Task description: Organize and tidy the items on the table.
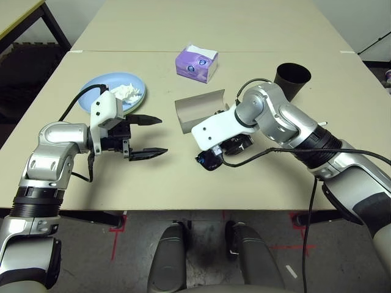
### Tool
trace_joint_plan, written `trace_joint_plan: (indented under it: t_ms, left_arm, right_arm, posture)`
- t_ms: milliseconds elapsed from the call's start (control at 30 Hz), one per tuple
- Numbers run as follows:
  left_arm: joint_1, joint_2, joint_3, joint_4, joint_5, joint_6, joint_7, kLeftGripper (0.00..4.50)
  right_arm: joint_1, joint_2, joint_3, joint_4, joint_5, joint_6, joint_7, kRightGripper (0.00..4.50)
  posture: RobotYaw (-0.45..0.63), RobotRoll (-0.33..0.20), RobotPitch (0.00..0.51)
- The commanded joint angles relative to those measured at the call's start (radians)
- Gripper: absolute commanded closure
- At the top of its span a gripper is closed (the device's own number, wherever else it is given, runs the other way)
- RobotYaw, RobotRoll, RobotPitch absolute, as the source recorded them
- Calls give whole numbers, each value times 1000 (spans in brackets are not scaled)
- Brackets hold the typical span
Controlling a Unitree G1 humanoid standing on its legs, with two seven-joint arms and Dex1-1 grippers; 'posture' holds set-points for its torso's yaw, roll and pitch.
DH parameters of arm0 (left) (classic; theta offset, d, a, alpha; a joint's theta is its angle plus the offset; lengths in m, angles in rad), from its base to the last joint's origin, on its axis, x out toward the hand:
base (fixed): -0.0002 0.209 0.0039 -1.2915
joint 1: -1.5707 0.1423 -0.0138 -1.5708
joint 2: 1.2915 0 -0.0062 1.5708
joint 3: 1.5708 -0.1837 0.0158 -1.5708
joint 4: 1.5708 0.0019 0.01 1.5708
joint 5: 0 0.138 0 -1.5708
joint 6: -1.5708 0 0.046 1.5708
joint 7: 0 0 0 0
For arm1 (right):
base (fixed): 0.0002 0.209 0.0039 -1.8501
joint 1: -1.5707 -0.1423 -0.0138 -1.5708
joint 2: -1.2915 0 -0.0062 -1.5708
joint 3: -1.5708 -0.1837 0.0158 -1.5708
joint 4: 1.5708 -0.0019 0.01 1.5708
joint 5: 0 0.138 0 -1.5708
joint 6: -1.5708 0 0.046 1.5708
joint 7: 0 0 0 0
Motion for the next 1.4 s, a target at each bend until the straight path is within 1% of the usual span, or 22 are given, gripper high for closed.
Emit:
trace_joint_plan:
  t_ms: [33, 400, 1133, 1233, 1267, 1333, 1400]
  left_arm:
    - [13, 12, 2, -32, -3, 6, -3, 12]
    - [17, 12, 4, -52, -7, 24, 1, 12]
    - [24, 18, 8, -62, -10, 33, 0, 12]
    - [25, 19, 9, -61, -10, 33, -1, 0]
    - [25, 19, 9, -61, -10, 33, -1, 0]
    - [24, 19, 8, -59, -9, 32, -1, 0]
    - [24, 19, 8, -57, -8, 30, -2, 0]
  right_arm:
    - [4, -2, -2, -27, 4, 6, 13, 0]
    - [22, -6, 5, -50, -2, 20, 19, 0]
    - [31, -6, 11, -14, -15, -14, 12, 0]
    - [31, -4, 11, -10, -15, -17, 10, 585]
    - [31, -4, 10, -10, -15, -18, 10, 971]
    - [31, -3, 10, -7, -15, -20, 9, 1591]
    - [31, -2, 9, -6, -14, -22, 7, 2383]
  posture:
    - [78, 0, 161]
    - [78, 0, 165]
    - [80, 0, 171]
    - [81, 0, 171]
    - [81, 0, 171]
    - [81, 0, 171]
    - [81, 0, 171]
